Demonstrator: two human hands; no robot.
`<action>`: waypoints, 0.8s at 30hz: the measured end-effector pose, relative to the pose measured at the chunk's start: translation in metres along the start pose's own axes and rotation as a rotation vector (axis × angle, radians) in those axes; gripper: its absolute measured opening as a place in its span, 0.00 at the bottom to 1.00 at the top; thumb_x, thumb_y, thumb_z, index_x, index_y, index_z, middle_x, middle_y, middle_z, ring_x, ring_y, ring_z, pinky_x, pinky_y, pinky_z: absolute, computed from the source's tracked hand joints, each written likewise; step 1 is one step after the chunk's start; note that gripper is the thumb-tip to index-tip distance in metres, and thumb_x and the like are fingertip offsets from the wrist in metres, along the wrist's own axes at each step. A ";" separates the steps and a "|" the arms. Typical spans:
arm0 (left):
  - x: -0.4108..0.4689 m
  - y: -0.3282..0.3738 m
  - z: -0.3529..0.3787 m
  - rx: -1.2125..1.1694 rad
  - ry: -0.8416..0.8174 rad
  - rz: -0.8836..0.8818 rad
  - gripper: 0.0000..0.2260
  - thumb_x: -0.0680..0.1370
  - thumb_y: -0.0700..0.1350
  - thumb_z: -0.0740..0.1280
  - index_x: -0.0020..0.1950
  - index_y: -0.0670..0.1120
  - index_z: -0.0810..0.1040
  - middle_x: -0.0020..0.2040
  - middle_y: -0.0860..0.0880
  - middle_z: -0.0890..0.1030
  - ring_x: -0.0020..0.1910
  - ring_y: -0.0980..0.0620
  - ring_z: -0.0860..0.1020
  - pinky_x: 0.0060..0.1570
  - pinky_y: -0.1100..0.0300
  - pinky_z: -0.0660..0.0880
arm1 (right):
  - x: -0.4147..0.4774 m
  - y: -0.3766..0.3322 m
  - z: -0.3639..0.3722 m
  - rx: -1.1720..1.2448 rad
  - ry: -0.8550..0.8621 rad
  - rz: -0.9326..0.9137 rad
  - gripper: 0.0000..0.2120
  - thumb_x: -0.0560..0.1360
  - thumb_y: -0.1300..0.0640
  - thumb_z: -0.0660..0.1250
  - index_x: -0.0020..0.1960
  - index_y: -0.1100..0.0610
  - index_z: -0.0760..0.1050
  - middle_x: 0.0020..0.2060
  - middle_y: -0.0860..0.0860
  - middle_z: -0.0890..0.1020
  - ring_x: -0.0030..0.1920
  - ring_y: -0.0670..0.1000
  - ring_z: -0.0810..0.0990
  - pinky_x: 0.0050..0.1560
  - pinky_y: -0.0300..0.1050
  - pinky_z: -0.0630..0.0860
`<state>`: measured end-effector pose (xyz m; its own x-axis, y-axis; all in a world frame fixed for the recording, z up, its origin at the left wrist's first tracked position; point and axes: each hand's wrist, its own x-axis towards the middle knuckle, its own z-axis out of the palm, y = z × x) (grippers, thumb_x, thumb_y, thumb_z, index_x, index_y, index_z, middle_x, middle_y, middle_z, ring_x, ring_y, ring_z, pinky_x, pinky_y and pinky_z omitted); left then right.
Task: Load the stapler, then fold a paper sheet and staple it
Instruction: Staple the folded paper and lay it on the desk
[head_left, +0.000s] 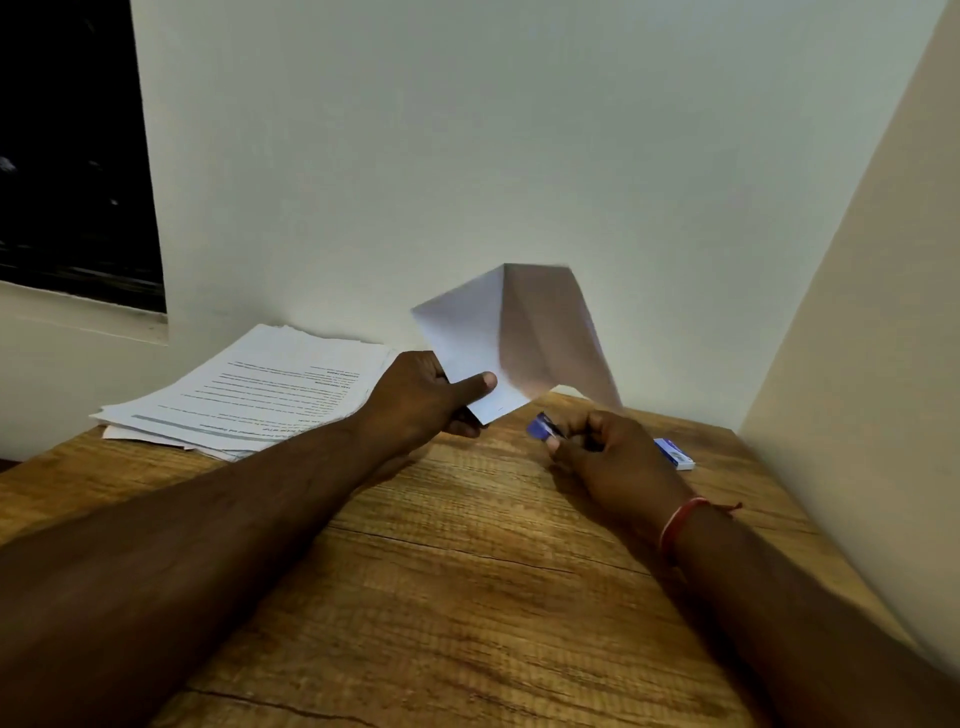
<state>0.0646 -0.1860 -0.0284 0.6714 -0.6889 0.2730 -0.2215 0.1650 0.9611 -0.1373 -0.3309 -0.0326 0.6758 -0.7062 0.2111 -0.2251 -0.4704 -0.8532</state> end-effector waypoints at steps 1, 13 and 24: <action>-0.001 0.000 0.001 -0.013 -0.028 -0.010 0.20 0.82 0.47 0.79 0.61 0.29 0.83 0.44 0.32 0.88 0.36 0.45 0.89 0.39 0.55 0.88 | 0.000 0.001 0.000 -0.118 0.014 -0.027 0.05 0.81 0.50 0.77 0.49 0.50 0.85 0.42 0.49 0.89 0.45 0.51 0.87 0.43 0.42 0.79; -0.002 -0.001 0.002 -0.111 -0.119 -0.171 0.13 0.83 0.45 0.77 0.63 0.38 0.84 0.40 0.44 0.87 0.35 0.49 0.84 0.37 0.54 0.84 | 0.006 0.001 -0.005 -0.216 0.236 -0.180 0.22 0.68 0.46 0.86 0.54 0.45 0.78 0.49 0.43 0.82 0.50 0.47 0.81 0.52 0.51 0.83; -0.004 0.002 0.001 -0.242 -0.313 -0.320 0.07 0.84 0.43 0.75 0.52 0.42 0.80 0.39 0.44 0.80 0.34 0.51 0.76 0.34 0.57 0.79 | 0.016 0.009 -0.012 -0.546 0.365 -0.707 0.06 0.77 0.51 0.80 0.52 0.42 0.87 0.64 0.40 0.83 0.70 0.51 0.73 0.66 0.56 0.65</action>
<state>0.0612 -0.1837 -0.0279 0.4266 -0.9040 -0.0272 0.1558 0.0438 0.9868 -0.1367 -0.3527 -0.0316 0.5410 -0.2425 0.8053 -0.2074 -0.9664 -0.1517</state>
